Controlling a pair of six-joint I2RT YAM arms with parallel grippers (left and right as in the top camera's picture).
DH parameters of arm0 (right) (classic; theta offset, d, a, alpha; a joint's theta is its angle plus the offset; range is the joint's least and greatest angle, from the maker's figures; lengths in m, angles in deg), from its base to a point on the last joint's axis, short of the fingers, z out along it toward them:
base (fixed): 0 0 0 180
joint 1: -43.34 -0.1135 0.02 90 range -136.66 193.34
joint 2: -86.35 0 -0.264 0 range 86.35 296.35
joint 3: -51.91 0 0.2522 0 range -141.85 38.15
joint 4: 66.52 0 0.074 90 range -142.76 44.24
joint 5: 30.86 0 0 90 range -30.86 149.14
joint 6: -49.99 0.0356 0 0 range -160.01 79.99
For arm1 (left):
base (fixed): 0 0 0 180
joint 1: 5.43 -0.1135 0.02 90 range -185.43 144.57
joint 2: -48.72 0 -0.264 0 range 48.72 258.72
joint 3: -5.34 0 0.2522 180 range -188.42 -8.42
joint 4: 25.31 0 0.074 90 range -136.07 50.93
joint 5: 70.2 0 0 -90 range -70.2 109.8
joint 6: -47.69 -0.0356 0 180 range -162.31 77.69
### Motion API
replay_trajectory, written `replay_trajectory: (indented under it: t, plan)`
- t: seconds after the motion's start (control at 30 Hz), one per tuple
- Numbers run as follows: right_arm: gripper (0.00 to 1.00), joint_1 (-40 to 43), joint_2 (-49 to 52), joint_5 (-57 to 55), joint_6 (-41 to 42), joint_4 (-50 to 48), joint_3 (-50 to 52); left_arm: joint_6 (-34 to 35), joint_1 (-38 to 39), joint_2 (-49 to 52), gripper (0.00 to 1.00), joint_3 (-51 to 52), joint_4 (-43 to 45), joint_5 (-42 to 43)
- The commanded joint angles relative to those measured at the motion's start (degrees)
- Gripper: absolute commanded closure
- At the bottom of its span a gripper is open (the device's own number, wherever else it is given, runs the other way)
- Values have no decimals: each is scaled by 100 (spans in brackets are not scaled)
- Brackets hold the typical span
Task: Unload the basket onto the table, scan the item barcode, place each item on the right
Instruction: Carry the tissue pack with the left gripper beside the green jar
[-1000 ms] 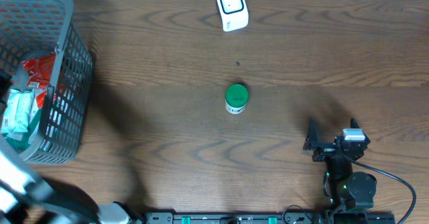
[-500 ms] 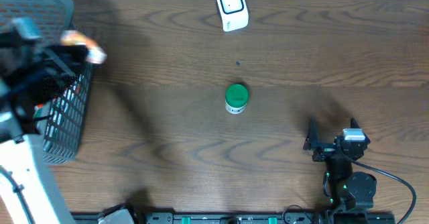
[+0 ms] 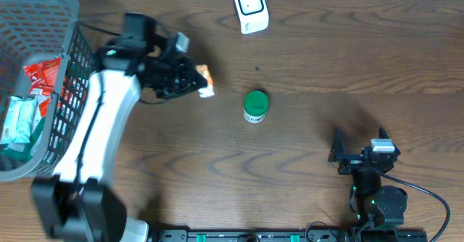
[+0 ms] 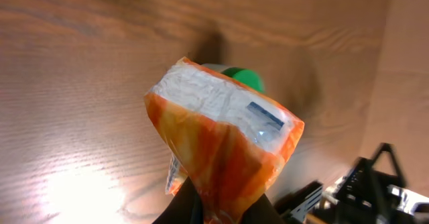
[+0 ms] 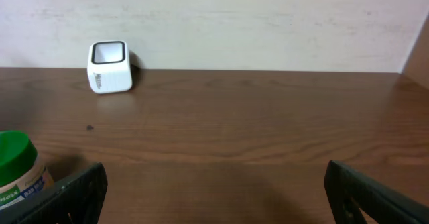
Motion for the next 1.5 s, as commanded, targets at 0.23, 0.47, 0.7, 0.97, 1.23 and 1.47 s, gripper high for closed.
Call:
replay_trajectory:
  t: [0.23, 0.47, 0.7, 0.97, 1.23, 1.47]
  plan:
    - [1, -7, -9, 28, 57, 22, 9, -697, 304, 1650, 93, 15, 518, 498]
    - [1, -7, -9, 28, 57, 24, 9, -981, 302, 2345, 91, 15, 540, 601]
    - [1, -7, -9, 28, 57, 22, 9, -1001, 297, 2391, 50, -35, 601, 601]
    - [1, -7, -9, 28, 57, 22, 9, -1008, 297, 2218, 35, -52, 710, 520]
    - [1, -7, -9, 28, 57, 22, 9, -977, 343, 1895, 50, -101, 647, 111]
    - [1, -7, -9, 28, 57, 22, 9, -977, 841, 1453, 75, -96, 671, -787]
